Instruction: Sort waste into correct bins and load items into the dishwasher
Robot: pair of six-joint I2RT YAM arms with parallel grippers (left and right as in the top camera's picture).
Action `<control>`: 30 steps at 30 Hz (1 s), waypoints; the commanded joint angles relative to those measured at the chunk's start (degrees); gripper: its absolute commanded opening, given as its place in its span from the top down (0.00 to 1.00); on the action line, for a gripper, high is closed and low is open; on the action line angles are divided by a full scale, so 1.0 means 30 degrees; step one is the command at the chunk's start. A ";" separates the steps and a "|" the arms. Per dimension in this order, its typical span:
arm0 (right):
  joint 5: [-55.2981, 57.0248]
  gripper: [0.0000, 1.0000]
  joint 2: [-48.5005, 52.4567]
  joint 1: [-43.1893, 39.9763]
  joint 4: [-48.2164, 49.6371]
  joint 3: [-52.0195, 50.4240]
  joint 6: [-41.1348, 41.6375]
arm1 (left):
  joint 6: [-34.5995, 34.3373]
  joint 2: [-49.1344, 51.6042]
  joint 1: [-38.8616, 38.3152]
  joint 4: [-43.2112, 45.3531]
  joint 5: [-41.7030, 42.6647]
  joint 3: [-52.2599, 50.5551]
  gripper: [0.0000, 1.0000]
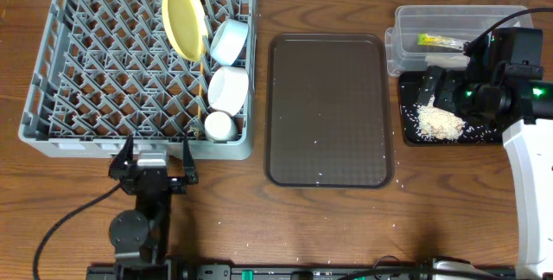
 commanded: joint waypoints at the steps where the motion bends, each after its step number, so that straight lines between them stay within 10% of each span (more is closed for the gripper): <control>1: 0.0029 0.01 0.0058 -0.0124 -0.0015 0.0197 0.0182 | 0.0270 -0.1887 0.0466 0.0138 0.0255 -0.1115 0.02; 30: 0.0029 0.01 0.0058 -0.0124 -0.0015 0.0197 0.0182 | 0.0262 -0.2251 0.0313 -0.1166 0.0401 -0.3184 0.02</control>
